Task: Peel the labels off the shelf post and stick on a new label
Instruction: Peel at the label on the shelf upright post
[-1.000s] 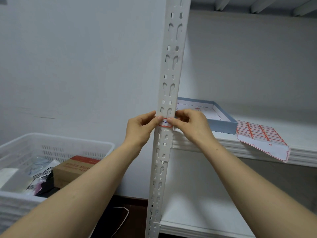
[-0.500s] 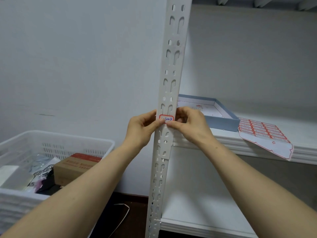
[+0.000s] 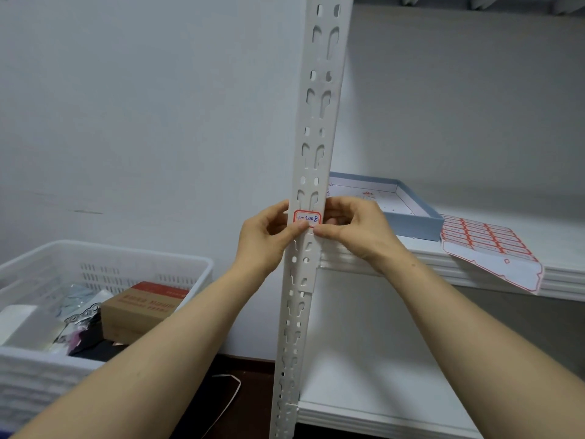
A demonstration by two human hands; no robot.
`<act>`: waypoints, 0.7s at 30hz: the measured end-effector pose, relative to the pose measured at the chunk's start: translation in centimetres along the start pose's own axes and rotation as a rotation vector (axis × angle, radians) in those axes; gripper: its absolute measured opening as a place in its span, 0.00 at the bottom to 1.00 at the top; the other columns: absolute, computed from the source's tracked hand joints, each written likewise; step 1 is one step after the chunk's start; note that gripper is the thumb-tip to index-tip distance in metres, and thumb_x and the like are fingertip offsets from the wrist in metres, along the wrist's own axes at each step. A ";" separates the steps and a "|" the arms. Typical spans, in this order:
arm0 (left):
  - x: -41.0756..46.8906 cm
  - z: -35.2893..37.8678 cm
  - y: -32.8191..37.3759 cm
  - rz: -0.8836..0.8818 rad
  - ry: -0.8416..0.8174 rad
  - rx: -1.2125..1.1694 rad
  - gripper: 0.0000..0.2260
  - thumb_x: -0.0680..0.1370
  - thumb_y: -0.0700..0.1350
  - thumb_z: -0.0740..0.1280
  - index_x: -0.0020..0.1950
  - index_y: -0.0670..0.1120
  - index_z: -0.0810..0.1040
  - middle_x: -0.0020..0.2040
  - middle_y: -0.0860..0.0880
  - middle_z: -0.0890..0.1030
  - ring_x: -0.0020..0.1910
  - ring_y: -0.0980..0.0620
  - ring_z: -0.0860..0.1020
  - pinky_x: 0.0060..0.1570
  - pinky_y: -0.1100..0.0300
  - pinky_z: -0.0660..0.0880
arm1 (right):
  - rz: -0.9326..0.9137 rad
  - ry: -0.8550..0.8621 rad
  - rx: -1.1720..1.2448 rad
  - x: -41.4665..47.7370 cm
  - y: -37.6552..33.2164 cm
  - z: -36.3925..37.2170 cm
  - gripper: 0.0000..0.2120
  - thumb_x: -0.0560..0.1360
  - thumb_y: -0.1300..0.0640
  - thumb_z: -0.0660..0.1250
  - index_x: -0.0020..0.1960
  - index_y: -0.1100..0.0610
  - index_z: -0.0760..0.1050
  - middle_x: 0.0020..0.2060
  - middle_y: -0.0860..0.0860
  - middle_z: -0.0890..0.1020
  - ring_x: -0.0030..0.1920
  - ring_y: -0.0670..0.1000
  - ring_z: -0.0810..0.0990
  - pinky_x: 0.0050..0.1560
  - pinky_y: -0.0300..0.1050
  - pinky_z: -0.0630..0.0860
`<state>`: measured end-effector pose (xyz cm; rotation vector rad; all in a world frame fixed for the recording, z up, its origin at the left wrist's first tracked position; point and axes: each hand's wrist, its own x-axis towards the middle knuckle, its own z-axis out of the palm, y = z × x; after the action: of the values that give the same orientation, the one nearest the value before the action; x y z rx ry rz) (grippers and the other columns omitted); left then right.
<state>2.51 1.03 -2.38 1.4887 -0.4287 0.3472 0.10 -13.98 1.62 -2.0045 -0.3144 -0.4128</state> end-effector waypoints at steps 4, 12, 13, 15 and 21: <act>0.0 0.0 0.5 -0.111 0.080 -0.108 0.16 0.72 0.46 0.73 0.59 0.45 0.80 0.46 0.53 0.84 0.51 0.56 0.81 0.57 0.60 0.76 | 0.001 -0.015 0.073 -0.2 -0.2 -0.2 0.11 0.70 0.59 0.73 0.52 0.56 0.81 0.46 0.50 0.85 0.49 0.47 0.84 0.57 0.44 0.78; 0.1 0.6 0.2 -0.052 0.074 -0.143 0.04 0.75 0.43 0.69 0.45 0.49 0.83 0.38 0.56 0.85 0.41 0.60 0.82 0.47 0.67 0.78 | -0.009 0.185 -0.156 0.7 0.7 1.4 0.15 0.67 0.47 0.71 0.50 0.55 0.80 0.43 0.48 0.84 0.45 0.48 0.82 0.53 0.53 0.78; 0.0 0.6 0.2 -0.084 0.088 -0.169 0.04 0.76 0.44 0.68 0.44 0.49 0.83 0.38 0.56 0.85 0.41 0.60 0.82 0.46 0.67 0.79 | 0.007 0.178 -0.140 0.7 0.7 1.4 0.14 0.67 0.49 0.72 0.50 0.55 0.80 0.44 0.48 0.84 0.46 0.48 0.82 0.54 0.52 0.78; 0.0 0.3 0.1 -0.163 0.111 -0.219 0.10 0.78 0.51 0.64 0.44 0.49 0.83 0.39 0.55 0.85 0.43 0.59 0.83 0.45 0.67 0.79 | 0.028 0.168 -0.125 0.7 0.5 1.5 0.18 0.65 0.45 0.71 0.50 0.54 0.79 0.45 0.46 0.85 0.47 0.46 0.82 0.54 0.51 0.79; 0.1 0.1 0.3 -0.212 0.083 -0.223 0.20 0.80 0.58 0.56 0.52 0.48 0.82 0.50 0.50 0.85 0.51 0.58 0.82 0.49 0.66 0.78 | 0.007 0.267 -0.323 0.9 0.1 2.6 0.21 0.67 0.39 0.69 0.51 0.53 0.77 0.48 0.49 0.82 0.50 0.51 0.80 0.51 0.53 0.77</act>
<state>2.45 0.98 -2.03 1.2831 -0.2314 0.1855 1.31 -11.61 0.79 -2.2276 -0.0750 -0.7578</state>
